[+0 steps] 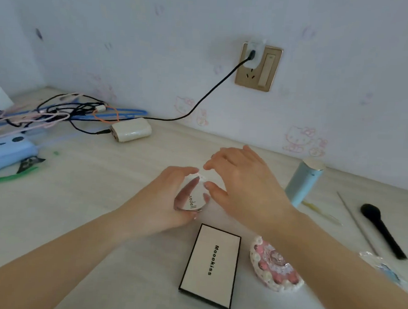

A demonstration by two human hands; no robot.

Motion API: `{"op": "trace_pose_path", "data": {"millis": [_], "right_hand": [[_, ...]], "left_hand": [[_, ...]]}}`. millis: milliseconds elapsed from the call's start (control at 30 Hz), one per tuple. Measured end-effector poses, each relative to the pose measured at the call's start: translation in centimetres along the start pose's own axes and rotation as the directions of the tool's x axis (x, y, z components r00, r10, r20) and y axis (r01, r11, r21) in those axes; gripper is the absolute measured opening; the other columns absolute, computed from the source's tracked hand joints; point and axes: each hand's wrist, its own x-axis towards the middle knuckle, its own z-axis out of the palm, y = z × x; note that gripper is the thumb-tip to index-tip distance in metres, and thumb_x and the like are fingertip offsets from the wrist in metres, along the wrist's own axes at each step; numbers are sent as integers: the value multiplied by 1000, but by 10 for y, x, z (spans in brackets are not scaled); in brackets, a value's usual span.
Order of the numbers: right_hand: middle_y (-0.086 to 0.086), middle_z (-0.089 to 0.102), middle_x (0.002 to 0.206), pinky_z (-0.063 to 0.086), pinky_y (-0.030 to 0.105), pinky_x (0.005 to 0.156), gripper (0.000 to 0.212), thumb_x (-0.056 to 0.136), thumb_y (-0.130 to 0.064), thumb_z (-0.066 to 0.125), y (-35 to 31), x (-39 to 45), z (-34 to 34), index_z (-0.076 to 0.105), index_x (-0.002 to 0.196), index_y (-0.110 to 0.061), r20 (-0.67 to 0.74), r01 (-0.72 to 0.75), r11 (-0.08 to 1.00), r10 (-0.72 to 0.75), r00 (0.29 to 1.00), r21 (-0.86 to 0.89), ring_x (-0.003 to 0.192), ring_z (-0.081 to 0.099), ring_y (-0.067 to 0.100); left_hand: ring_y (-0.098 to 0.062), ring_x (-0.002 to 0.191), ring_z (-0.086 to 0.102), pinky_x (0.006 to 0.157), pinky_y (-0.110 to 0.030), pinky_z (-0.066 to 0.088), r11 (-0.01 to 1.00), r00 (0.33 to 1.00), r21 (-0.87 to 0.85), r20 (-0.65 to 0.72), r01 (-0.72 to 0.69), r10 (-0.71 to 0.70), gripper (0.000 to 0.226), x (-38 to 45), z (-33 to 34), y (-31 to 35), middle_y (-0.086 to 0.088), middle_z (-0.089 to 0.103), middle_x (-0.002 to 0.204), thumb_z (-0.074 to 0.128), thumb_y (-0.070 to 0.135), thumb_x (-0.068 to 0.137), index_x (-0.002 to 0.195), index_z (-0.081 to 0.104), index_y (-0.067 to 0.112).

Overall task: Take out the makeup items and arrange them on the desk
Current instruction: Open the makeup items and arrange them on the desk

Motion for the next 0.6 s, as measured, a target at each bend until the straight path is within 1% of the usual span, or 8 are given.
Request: {"op": "trace_pose_path", "data": {"millis": [33, 100, 133, 233, 300, 433, 500, 600], "right_hand": [[1, 66, 107, 45, 40, 99, 28, 81, -32, 61, -12, -4, -3, 68, 105, -18, -16, 9, 1000, -9, 1000, -1, 101, 62, 25], [-5, 58, 116, 43, 29, 90, 28, 87, -37, 57, -34, -11, -8, 63, 111, -23, 7, -24, 999, 24, 1000, 37, 106, 56, 19], [-8, 54, 116, 42, 26, 85, 29, 88, -41, 55, -44, -17, -10, 60, 112, -26, 20, -51, 996, 50, 999, 72, 105, 54, 15], [-12, 49, 117, 45, 27, 86, 35, 84, -50, 56, -74, -34, -23, 54, 114, -32, 41, -162, 955, 156, 987, 248, 98, 55, 11], [-13, 50, 113, 44, 35, 93, 42, 79, -58, 56, -89, -40, -30, 48, 115, -37, 78, -221, 917, 207, 975, 333, 94, 56, 10], [-17, 58, 93, 48, 43, 88, 40, 67, -67, 53, -115, -49, -44, 40, 99, -47, 68, -258, 864, 254, 965, 432, 83, 57, 3], [-18, 60, 95, 50, 41, 87, 33, 68, -65, 56, -120, -51, -52, 42, 93, -49, 56, -261, 808, 273, 960, 528, 83, 60, 2], [-17, 61, 98, 52, 40, 89, 32, 76, -55, 62, -125, -52, -63, 45, 102, -47, 53, -245, 723, 278, 959, 646, 88, 65, 8]], "left_hand": [[4, 124, 44, 103, -21, 40, 998, 999, -61, -35, -17, 15, 76, -8, -6, 7, 12, 39, 136, 78, 27, 70, 134, 38, 27], [25, 115, 40, 94, -2, 35, 991, 992, -117, -117, -67, 54, 75, -23, -18, 23, 14, 38, 134, 77, 18, 73, 135, 35, 25], [28, 111, 38, 89, 2, 33, 991, 986, -99, -148, -93, 78, 77, -31, -23, 30, 17, 37, 133, 77, 17, 73, 136, 33, 27], [3, 122, 42, 98, -14, 37, 988, 964, -13, -220, -154, 147, 85, -59, -38, 48, 19, 35, 134, 73, 29, 69, 141, 28, 31], [-4, 122, 43, 100, -23, 38, 986, 952, 6, -259, -166, 162, 87, -72, -43, 56, 20, 36, 133, 74, 27, 69, 142, 27, 31], [13, 109, 42, 94, -3, 29, 963, 892, 51, -367, -265, 265, 83, -96, -49, 72, 24, 40, 126, 78, 25, 69, 136, 31, 37], [17, 117, 39, 96, -1, 30, 949, 892, -103, -385, -297, 237, 81, -102, -52, 79, 30, 42, 126, 79, 29, 67, 132, 32, 42], [9, 122, 48, 96, -18, 45, 797, 930, -517, -338, -313, 146, 69, -111, -59, 89, 31, 56, 122, 76, 18, 70, 121, 42, 50]]}}
